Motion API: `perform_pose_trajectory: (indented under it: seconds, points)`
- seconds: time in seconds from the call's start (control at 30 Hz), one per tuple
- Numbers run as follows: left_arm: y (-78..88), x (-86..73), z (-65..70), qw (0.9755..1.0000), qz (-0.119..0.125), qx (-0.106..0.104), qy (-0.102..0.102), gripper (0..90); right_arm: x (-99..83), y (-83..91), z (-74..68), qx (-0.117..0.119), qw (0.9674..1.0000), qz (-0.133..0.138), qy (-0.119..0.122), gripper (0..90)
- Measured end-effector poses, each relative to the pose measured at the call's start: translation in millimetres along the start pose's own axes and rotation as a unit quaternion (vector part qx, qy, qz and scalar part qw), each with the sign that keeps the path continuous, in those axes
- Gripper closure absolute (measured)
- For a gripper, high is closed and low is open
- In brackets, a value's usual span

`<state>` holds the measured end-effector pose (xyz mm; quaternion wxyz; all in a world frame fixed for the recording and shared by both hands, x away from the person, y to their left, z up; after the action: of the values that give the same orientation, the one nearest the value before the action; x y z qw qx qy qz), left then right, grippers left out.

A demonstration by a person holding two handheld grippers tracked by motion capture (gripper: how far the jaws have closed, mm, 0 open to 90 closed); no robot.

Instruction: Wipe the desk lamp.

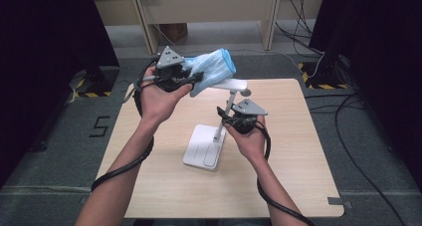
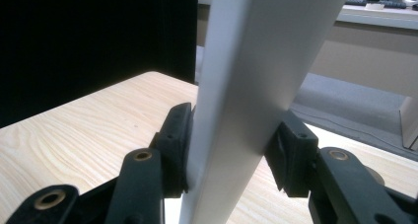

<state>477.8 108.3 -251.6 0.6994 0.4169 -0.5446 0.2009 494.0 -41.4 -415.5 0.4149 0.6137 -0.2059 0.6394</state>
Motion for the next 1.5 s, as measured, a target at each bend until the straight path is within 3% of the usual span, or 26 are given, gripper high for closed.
perform_pose_trajectory:
  seconds: [1.5]
  points:
    - [-27.0,8.6,46.0,0.9989,-0.009,-0.041,-0.020,72.5,0.2,-0.3,-0.9,-0.009,0.9999,-0.007,-0.002,56.3]
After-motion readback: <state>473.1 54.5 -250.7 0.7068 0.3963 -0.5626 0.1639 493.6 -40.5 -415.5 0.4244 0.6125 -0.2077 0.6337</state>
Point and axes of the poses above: each handheld gripper's, and its own axes: y roughly backward along the jaws, x roughly out of its top, z roughly to its right, the point moved 6 cm from there along -y, roughly forward along the jaws, and after that the axes turned 8 degrees about y, right-handed, at the moved point
